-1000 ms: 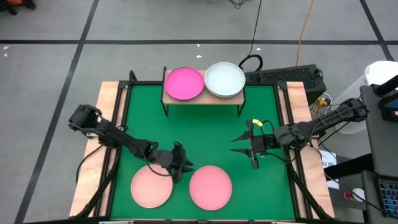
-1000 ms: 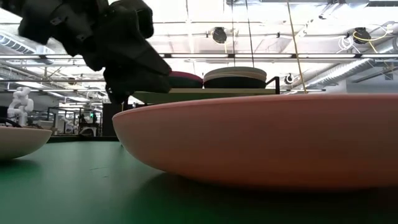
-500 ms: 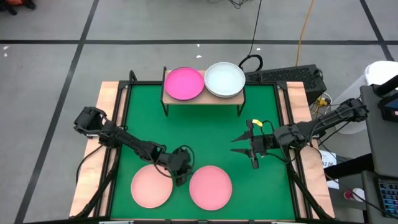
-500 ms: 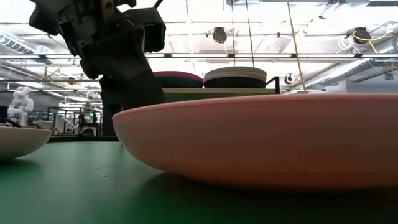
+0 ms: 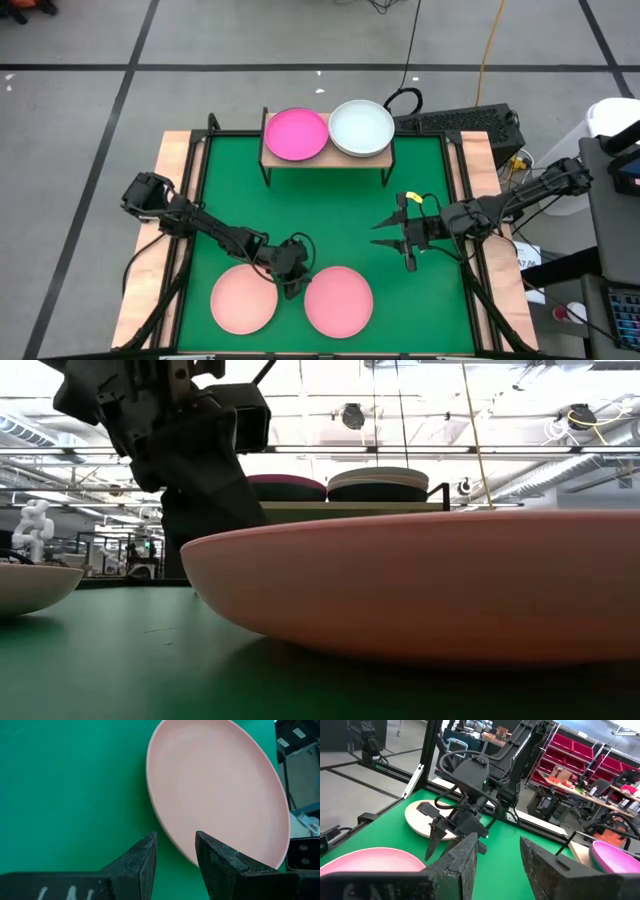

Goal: Place and stack plates onto a shelf
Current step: Stack the light pink plate on top the pink plate on the shelf

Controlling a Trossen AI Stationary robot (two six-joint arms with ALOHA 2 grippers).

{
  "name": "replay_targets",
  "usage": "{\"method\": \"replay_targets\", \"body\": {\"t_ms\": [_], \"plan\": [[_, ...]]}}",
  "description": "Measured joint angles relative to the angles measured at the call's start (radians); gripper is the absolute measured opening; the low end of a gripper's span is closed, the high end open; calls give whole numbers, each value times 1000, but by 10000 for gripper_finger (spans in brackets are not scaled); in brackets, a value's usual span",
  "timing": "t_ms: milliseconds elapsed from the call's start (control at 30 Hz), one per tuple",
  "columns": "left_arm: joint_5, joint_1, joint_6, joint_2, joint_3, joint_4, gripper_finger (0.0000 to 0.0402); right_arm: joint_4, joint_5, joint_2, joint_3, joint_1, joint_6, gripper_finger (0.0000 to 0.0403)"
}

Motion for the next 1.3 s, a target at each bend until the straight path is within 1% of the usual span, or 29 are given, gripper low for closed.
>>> {"method": "replay_targets", "body": {"t_ms": [200, 333, 433, 633, 800, 1033, 1200, 1300], "plan": [[0, 1, 10, 0, 0, -6, 141, 0, 0, 0, 0, 0, 8, 130], [34, 2, 29, 0, 0, -1, 141, -23, 0, 0, 1, 0, 30, 130], [36, 2, 31, 0, 0, 4, 141, -48, 0, 0, 1, 0, 38, 130], [45, 11, 2, 0, 0, 3, 140, -53, 0, 0, 1, 0, 38, 130], [61, 11, -2, 0, 0, 33, 140, -53, 0, 0, 1, 0, 38, 130], [58, 10, -24, 0, 0, 10, 141, -53, 0, 0, 1, 0, 38, 130], [57, 10, -28, 0, 0, 24, 141, -53, 0, 0, 1, 0, 38, 130], [57, 12, -37, 26, 0, 43, 141, -52, 0, 0, 1, 0, 38, 130]]}}
